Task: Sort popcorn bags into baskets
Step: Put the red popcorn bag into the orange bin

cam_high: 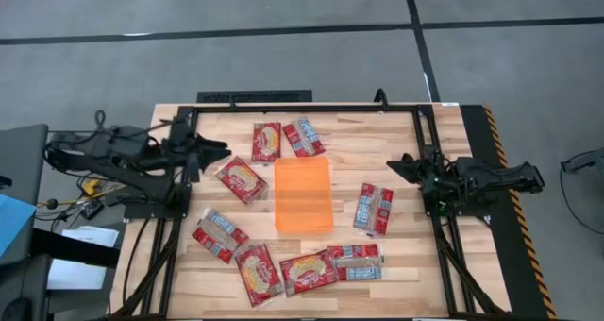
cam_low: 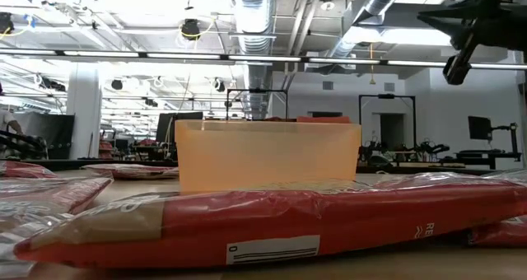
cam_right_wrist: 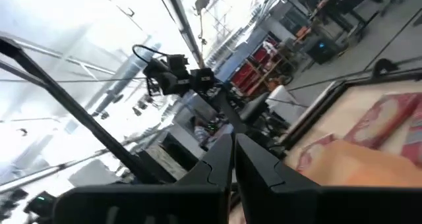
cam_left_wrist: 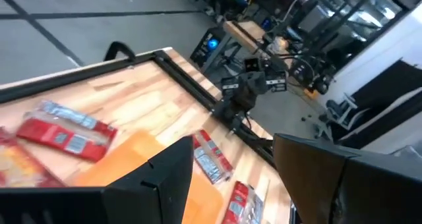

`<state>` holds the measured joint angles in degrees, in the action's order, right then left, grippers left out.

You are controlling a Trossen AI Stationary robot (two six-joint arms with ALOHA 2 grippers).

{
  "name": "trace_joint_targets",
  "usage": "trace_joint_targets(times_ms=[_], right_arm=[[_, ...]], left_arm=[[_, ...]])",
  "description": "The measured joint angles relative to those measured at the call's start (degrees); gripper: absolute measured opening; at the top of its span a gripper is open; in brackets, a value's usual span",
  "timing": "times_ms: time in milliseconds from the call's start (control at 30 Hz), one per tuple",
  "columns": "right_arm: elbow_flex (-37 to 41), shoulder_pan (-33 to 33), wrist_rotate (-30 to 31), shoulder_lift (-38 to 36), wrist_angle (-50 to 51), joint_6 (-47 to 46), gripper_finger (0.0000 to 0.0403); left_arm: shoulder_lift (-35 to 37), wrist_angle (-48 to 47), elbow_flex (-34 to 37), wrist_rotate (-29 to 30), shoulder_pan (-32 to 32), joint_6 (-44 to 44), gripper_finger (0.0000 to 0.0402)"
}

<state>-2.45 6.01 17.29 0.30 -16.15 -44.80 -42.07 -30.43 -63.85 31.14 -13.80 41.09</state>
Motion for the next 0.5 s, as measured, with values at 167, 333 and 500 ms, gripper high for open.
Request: trace_joint_targets(times_ms=[167, 333, 500], right_arm=[[-3.0, -1.9, 2.3, 1.0, 1.7, 2.3, 0.0065], [-10.1, -3.2, 2.2, 5.0, 11.0, 5.9, 0.0128], [-18.2, -3.4, 3.7, 13.4, 21.5, 8.8, 0.0207]], left_arm=[[0.2, -12.4, -2.9, 0.5, 0.0, 4.1, 0.0204], [-1.1, -24.5, -2.8, -2.4, 0.0, 8.1, 0.0233], [-4.6, -39.2, -2.8, 0.3, 1.2, 17.0, 0.0263]])
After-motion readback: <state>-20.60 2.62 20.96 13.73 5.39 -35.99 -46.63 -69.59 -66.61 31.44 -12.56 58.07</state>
